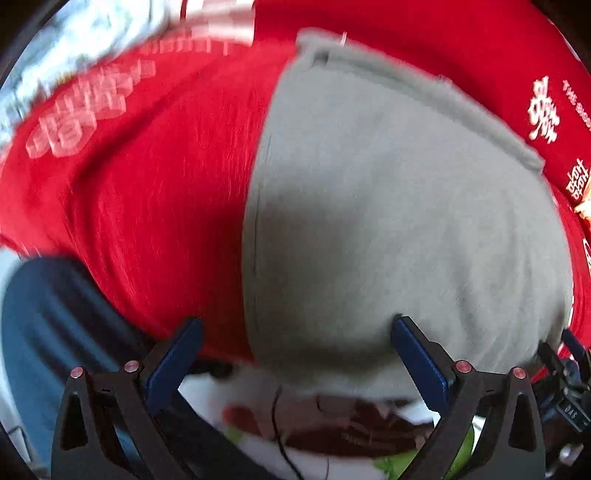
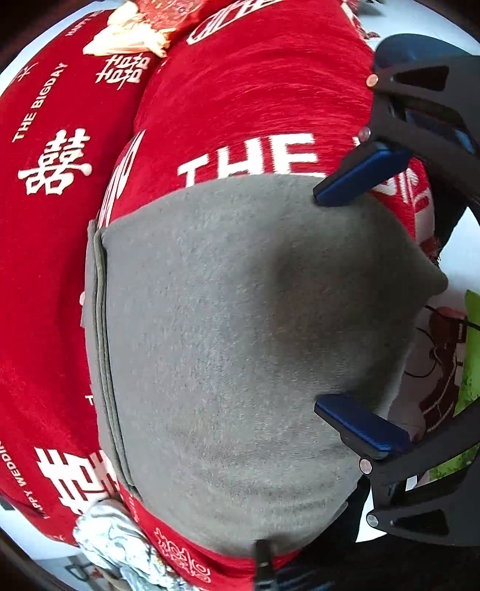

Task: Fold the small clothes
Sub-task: 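Close the left tool on the sweater hem while the right tool grasps it too, then lift the hem with both tools and fold it toward the collar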

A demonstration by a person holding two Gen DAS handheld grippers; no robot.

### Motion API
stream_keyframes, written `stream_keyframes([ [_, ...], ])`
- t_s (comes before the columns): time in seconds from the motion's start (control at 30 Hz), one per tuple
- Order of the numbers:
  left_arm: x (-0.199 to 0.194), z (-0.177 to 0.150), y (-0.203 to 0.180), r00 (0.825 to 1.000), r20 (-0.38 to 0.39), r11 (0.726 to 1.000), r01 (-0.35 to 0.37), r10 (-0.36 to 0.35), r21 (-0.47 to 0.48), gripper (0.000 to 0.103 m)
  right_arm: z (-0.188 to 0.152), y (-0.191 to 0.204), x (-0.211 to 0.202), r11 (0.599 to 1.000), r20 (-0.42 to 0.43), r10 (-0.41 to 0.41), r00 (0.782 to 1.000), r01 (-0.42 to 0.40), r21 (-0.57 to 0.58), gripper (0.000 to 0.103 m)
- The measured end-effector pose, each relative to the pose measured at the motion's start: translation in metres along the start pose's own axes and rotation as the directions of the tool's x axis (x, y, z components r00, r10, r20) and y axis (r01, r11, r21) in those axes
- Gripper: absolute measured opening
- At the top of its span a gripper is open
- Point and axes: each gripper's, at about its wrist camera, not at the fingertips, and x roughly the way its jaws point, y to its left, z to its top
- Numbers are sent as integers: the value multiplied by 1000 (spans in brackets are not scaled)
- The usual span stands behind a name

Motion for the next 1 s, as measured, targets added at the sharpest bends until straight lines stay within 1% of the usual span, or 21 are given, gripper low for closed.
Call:
stream_keyframes([
  [0.07, 7, -4, -3, 998, -42, 999, 43, -43, 8, 102, 1, 5, 3, 1000, -25, -26, 999, 25, -15, 103],
  [0.13, 12, -5, -12, 994, -82, 996, 71, -66, 53, 102, 0, 13, 7, 998, -52, -35, 998, 32, -52, 103],
  [0.17, 16, -7, -17, 991, -108, 994, 82, -74, 73, 98, -1, 18, 8, 997, -58, -30, 998, 26, -69, 103],
  [0.2, 18, -8, -20, 989, -120, 992, 91, -81, 83, 93, -2, 22, 9, 996, -62, -42, 997, 37, -87, 99],
  [0.23, 17, -9, -23, 989, -121, 991, 98, -86, 93, 84, -3, 25, 9, 993, -59, -57, 997, 51, -103, 93],
  [0.27, 12, -10, -26, 989, -110, 988, 110, -98, 106, 67, -4, 27, 5, 992, -46, -65, 997, 60, -115, 79],
  [0.3, 8, -11, -27, 988, -105, 986, 121, -109, 112, 56, -4, 28, -1, 991, -29, -52, 998, 48, -123, 54],
  [0.33, 2, -13, -28, 988, -93, 984, 135, -125, 118, 33, -4, 28, -6, 991, -18, -37, 999, 34, -127, 37],
  [0.37, -3, -14, -29, 988, -79, 981, 143, -134, 127, 18, -3, 28, -11, 992, -24, -4, 1000, 1, -126, 17],
  [0.4, -9, -14, -30, 989, -59, 980, 142, -135, 136, 18, -2, 26, -14, 993, -24, 3, 1000, -6, -119, 11],
  [0.43, -13, -14, -30, 991, -42, 981, 131, -126, 140, 16, -1, 24, -16, 994, -19, 13, 1000, -15, -111, 10],
  [0.47, -18, -13, -31, 993, -23, 982, 119, -117, 145, 16, 3, 17, -20, 996, -7, 44, 999, -45, -80, 4],
  [0.53, -36, -7, -35, 992, 46, 982, 106, -115, 157, 15, 11, 1, -30, 993, 28, 119, 992, -119, -1, 4],
  [0.57, -43, -4, -36, 990, 77, 981, 104, -117, 161, 15, 19, -10, -37, 985, 70, 161, 984, -164, 44, 4],
  [0.6, -51, 2, -39, 987, 111, 981, 98, -117, 168, 15, 25, -14, -42, 982, 102, 170, 980, -177, 60, 4],
  [0.67, -59, 23, -43, 981, 148, 981, 98, -122, 165, 15, 41, -22, -46, 978, 158, 180, 971, -193, 73, 4],
  [0.77, -58, 58, -49, 974, 202, 988, 76, -103, 138, 15, 67, -37, -32, 959, 200, 208, 957, -240, 149, 4],
  [0.87, -45, 89, -52, 973, 214, 993, 67, -87, 99, 15, 88, -46, -6, 948, 218, 193, 957, -239, 209, 4],
  [0.9, -35, 96, -39, 976, 201, 994, 70, -87, 89, 15, 91, -48, 2, 946, 205, 198, 959, -241, 217, 4],
  [0.97, -20, 97, -32, 984, 150, 994, 83, -93, 70, 15, 95, -48, 20, 942, 160, 213, 964, -245, 227, 4],
  [1.0, -21, 94, -30, 982, 161, 993, 92, -102, 69, 15, 94, -48, 26, 943, 142, 216, 966, -244, 227, 5],
])
